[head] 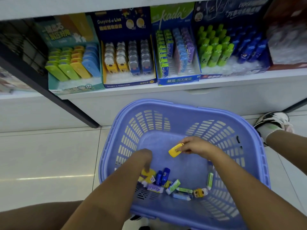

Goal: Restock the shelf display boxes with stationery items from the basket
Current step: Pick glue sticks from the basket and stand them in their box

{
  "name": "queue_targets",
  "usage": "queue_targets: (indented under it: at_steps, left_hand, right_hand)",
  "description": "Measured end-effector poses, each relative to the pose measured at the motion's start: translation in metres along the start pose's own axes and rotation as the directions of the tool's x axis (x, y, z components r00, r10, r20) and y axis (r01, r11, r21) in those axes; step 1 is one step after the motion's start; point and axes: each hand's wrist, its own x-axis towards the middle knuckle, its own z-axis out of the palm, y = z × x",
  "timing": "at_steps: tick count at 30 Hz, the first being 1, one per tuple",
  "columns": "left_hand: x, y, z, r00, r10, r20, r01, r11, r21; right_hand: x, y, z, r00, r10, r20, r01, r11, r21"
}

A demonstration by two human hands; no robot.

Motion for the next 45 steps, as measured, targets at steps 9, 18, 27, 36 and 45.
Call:
queue_targets:
  at_steps: [9,18,27,36,45]
  left_hand:
    - [-0.096,-0.045,-0.098,0.936,0.129,-0.328,-0.352,0.410,-0.842]
    - [-0.170,-0.083,-0.102,0.664,-0.055,-0.745,-0.533,-0.734,-0.421]
    - [-0.177,-0.137,-0.090,0.509,-0.269,-0.818,-0.401,-0.915,0.052]
    - [-0.155,-0.165,-0.070,0.472,-0.701,-0.534,-0.846,-0.531,-0.051]
    - [-0.146,-0.172,-0.058,0.434,-0.792,-0.430,-0.901,-0.380,-0.210]
  right_hand:
    - [-0.053,-0.092,-0.003,0.932,-0.356,0.077,0.319,0.901,0.295]
    - [-0.075,-0.194,0.069,0.677,-0.732,-0.077,0.734,0.679,0.003]
    - [-0.056,-0.267,0.127,0.438,-0.871,0.222,0.605,0.103,-0.790]
    - [-0.011,-0.312,0.162,0.348,-0.936,0.047,0.717,0.234,-0.656]
    - [0.018,-0.302,0.185,0.305,-0.951,0.048,0.593,0.151,-0.791]
